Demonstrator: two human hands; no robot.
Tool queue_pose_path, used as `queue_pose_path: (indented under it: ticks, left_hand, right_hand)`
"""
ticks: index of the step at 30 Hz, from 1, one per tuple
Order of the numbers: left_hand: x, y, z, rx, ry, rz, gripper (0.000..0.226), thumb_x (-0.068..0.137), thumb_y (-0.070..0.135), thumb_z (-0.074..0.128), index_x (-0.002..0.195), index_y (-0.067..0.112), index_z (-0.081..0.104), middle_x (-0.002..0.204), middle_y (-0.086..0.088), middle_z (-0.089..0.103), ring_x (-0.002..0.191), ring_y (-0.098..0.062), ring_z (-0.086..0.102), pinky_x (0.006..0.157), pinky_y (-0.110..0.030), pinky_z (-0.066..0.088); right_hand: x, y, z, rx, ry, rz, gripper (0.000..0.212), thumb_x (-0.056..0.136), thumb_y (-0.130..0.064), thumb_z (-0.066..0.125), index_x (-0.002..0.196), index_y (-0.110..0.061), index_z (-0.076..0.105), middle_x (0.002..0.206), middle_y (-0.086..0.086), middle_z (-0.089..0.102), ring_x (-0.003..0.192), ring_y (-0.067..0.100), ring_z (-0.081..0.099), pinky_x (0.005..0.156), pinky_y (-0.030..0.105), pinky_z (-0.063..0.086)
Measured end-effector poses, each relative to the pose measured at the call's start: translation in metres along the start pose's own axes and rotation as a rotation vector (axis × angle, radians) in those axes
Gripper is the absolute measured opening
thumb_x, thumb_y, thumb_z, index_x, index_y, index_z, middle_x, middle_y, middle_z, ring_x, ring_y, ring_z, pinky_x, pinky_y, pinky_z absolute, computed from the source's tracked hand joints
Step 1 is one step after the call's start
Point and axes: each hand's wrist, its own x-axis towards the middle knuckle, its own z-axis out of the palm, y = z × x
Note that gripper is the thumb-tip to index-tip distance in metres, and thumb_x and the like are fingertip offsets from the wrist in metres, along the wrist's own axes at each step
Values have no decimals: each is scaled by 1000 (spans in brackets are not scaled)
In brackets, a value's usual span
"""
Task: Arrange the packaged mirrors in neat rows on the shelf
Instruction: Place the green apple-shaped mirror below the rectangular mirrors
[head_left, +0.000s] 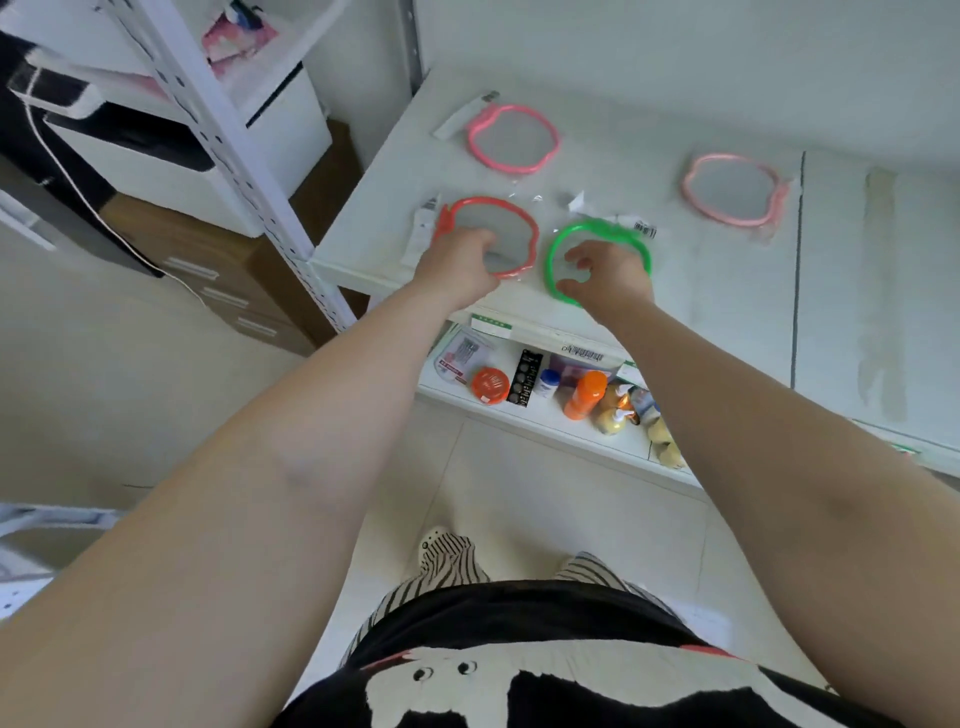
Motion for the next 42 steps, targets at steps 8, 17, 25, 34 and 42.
queue_pose_path:
  ticks: [8,17,25,34,42]
  left_hand:
    - [43,8,0,11,-94,165,45,82,20,66,126,14,58,132,-9,60,125,-27,53,103,-31,41]
    - [95,41,31,95,-179,227,40,76,12,65,115,9,59,116,-15,62,108,-33,60,87,-38,50]
    - [135,53,59,228,-241,139,56,78,32,72,121,4,51,127,-22,48,117,-37,51,93,-39,44]
    - [139,58,73,243,-281,39,55,77,26,76,119,-1,54,127,-23,52,119,-33,51,95,-36,44]
    - [140,58,73,0,-247,-58,58,76,11,75,128,8,48,128,-13,58,118,-31,56,95,-36,46]
  right_hand:
    - [2,7,-3,31,94,209,43,84,-29,69,126,-25,59,126,-2,61,114,21,58,89,31,46]
    - [26,53,-22,73,163,350,45,81,-29,71,125,-27,59,125,-1,62,110,22,61,86,32,48]
    - [54,90,-26,111,141,433,44,82,-33,71,123,-26,58,119,-1,63,103,21,61,76,28,43]
    - [66,98,-16,161,38,553,58,78,-33,75,129,-20,51,109,3,68,74,23,63,70,30,45]
    - [65,100,-13,323,90,640,53,78,-26,76,125,-16,52,114,6,64,81,23,58,72,33,47]
